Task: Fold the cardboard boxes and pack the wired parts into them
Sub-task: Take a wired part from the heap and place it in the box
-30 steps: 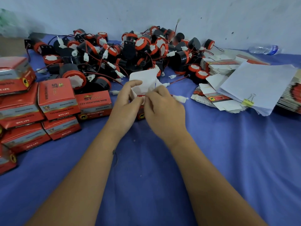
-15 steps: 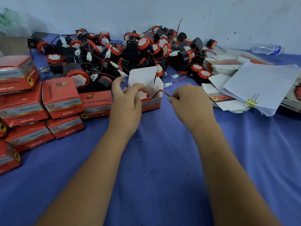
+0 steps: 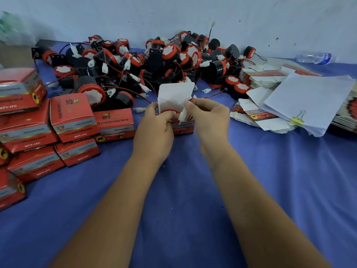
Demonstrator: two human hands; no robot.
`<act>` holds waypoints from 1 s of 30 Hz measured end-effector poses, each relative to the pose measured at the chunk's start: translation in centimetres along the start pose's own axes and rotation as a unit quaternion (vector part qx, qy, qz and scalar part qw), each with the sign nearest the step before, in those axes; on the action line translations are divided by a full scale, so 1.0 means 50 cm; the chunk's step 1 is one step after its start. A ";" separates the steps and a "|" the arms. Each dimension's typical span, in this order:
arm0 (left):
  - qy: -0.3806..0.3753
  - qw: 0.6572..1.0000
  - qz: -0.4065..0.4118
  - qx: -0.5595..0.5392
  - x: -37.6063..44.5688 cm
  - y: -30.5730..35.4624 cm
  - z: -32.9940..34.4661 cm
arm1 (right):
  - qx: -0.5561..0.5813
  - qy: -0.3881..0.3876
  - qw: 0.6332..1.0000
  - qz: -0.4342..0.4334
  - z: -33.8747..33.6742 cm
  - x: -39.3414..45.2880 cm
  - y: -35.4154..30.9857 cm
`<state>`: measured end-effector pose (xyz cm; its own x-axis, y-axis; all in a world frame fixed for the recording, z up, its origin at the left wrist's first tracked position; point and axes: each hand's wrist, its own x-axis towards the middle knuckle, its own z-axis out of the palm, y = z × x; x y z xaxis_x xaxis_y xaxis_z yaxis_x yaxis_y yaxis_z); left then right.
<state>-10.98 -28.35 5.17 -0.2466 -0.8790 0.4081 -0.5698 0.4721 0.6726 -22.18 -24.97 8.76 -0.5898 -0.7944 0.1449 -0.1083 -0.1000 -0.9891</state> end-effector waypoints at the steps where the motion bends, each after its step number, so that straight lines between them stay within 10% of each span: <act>1: 0.001 1.000 0.006 -0.006 -0.001 -0.001 0.001 | -0.047 0.021 0.998 -0.031 0.009 0.002 0.006; 6: 0.016 0.999 0.006 -0.029 -0.001 -0.007 0.009 | -0.209 0.076 0.960 -0.173 0.007 0.019 0.025; 12: 0.016 0.999 0.001 -0.046 0.002 -0.012 0.012 | -0.459 -0.050 0.864 -0.201 -0.016 0.036 0.028; 20: 0.099 0.906 -0.068 -0.406 0.004 0.009 -0.007 | -0.359 -0.032 0.912 -0.198 -0.011 0.022 0.033; 30: -0.011 0.951 -0.107 -0.291 0.022 -0.016 0.011 | -0.361 -0.054 0.886 -0.287 -0.010 0.009 0.041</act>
<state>-11.22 -29.73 4.74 -0.1930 -0.9573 0.2150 -0.0809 0.2339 0.9689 -23.06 -25.24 6.80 -0.1957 -0.7942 0.5753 -0.8722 -0.1273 -0.4723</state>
